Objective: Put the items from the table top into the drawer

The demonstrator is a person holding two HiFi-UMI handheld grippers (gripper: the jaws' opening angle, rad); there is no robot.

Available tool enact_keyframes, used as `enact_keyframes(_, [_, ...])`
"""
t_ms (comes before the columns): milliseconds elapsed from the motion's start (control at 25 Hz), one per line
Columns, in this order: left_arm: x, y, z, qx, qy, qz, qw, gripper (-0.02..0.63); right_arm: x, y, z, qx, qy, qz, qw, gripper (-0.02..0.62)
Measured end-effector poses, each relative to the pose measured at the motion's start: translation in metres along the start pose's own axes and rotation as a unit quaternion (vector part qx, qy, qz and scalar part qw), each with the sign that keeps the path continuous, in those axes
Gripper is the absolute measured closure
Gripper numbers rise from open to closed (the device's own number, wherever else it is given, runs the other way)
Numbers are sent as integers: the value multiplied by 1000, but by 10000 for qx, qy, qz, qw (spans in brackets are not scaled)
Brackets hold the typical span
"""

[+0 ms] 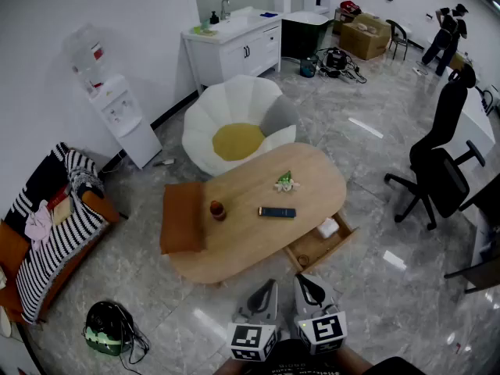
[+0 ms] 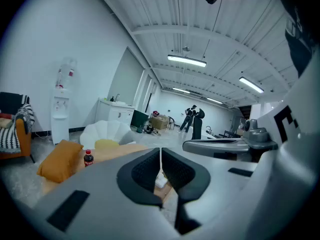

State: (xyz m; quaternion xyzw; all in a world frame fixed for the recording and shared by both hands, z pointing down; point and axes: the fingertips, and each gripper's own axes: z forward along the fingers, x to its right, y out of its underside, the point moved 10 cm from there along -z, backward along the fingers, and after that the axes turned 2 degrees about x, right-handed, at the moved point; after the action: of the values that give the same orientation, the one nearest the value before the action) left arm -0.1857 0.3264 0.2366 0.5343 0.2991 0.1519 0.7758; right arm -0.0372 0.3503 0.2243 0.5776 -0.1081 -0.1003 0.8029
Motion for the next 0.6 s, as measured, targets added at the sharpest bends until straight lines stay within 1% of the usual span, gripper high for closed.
enact_keyframes(120, [3,0,7,22,-74,68,9999,589,9,1,1,11,-76,22,10000,592])
enact_keyframes(280, [9,-2,21,64,-152,127,9998,589,26,-7,10,15,-164,31,9999,592])
enact_keyframes(400, [6,-7,31,91,-274,106,9995,589,34,-14,24,82,-334,-84,9994,592])
enact_keyframes(600, [6,-10,53,84,-487,19,9988,589,50,-18,46,59,-643,-132,9978,592])
